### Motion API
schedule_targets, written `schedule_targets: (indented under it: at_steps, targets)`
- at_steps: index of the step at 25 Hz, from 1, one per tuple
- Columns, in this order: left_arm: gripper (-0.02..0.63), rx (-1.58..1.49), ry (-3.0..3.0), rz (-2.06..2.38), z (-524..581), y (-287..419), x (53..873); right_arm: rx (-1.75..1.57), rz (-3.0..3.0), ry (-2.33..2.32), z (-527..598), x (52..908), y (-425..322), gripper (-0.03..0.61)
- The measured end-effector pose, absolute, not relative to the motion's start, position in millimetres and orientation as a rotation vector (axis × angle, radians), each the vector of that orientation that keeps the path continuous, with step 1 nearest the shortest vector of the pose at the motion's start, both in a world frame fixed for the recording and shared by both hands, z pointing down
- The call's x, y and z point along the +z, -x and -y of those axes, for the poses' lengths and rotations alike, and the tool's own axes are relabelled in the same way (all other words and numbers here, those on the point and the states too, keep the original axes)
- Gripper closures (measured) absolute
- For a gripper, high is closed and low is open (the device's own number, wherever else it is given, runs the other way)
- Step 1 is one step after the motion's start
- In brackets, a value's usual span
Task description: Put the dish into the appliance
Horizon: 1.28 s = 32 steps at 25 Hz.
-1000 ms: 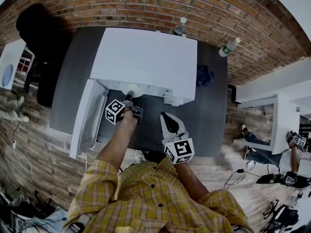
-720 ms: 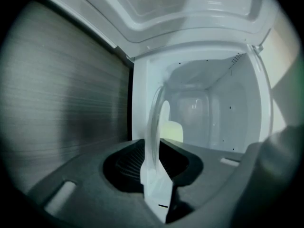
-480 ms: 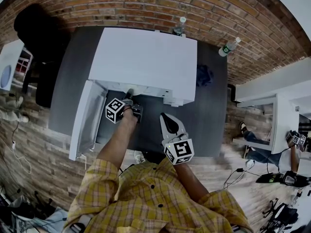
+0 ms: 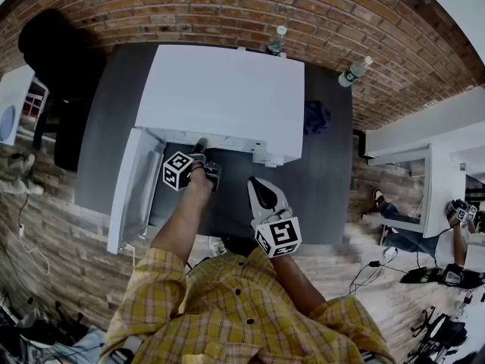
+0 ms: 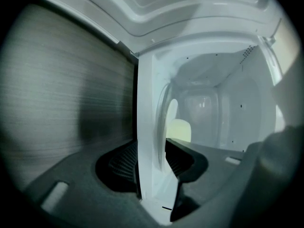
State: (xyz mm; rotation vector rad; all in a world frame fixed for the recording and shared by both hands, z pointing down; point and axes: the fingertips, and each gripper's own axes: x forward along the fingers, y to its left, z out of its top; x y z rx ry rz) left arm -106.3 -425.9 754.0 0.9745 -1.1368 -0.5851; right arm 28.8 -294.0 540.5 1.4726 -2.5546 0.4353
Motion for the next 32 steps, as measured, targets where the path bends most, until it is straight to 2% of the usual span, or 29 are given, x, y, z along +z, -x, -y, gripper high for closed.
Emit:
schedule_targets:
  at_steps: [19,22,32]
  targets:
    - [0.426,-0.576,-1.096,1.094,408,112,726,0.42,2.566,-1.477,289,533,-29,0.58]
    - [0.483,-0.556,-1.149,1.059,396,109,713,0.422,2.569,-1.48,284,532,-26,0.58]
    - [0.593,-0.502,-1.336,1.047,355,118,671,0.401,2.557,-1.503,263,524,-18,0.578]
